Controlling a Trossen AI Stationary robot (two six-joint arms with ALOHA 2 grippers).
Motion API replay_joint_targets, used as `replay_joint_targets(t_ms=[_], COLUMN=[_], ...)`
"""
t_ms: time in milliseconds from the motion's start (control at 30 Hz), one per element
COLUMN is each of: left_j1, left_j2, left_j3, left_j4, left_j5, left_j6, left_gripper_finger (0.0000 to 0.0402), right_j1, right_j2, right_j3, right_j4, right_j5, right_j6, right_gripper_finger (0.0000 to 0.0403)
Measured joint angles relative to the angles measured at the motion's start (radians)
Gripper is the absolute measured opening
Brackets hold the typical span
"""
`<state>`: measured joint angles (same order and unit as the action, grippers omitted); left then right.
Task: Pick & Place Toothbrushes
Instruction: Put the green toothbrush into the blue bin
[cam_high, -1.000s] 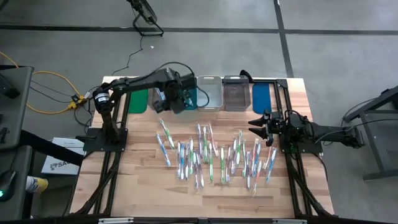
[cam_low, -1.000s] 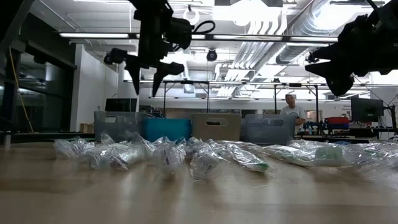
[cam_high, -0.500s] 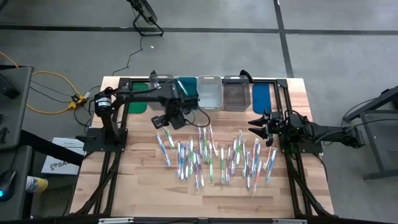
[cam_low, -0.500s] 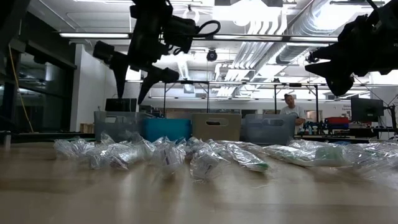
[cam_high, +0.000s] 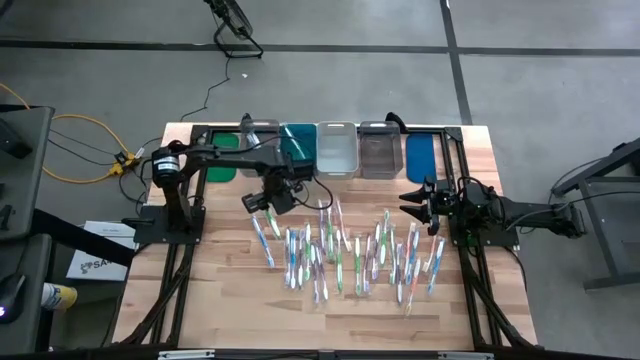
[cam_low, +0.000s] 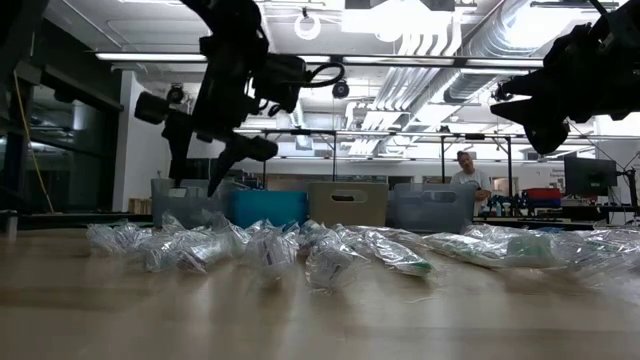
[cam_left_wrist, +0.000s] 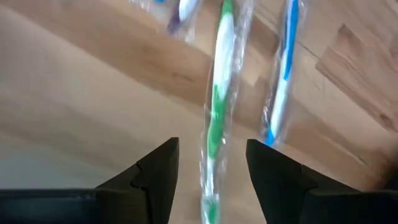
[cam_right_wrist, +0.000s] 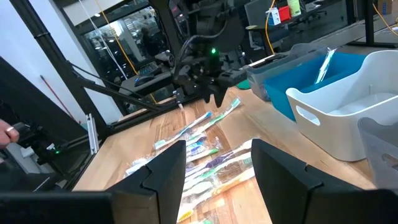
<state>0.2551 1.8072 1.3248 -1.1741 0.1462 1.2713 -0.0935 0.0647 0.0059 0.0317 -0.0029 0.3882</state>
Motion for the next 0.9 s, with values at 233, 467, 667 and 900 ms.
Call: replay_joint_targets(t_ms=[233, 467, 667, 900], left_j1=[-0.014, -0.013, -0.013, -0.013], left_j2=[-0.030, -0.125, -0.146, -0.149], left_j3=[-0.127, -0.258, -0.334, -0.422], left_j4=[0.177, 0.351, 0.395, 0.510], left_j5=[0.026, 0.020, 0.020, 0.023], left_j6=[0.000, 0.004, 0.006, 0.005], left_gripper_finger=[0.0184, 0.0184, 0.0184, 0.0183], right_j1=[0.000, 0.000, 0.000, 0.000], right_j2=[0.000, 0.000, 0.000, 0.000], right_j3=[0.000, 0.000, 0.000, 0.000], right_j4=[0.000, 0.000, 0.000, 0.000], right_j5=[0.000, 0.000, 0.000, 0.000], right_j6=[0.000, 0.000, 0.000, 0.000], right_gripper_finger=[0.0176, 0.0176, 0.0176, 0.0176])
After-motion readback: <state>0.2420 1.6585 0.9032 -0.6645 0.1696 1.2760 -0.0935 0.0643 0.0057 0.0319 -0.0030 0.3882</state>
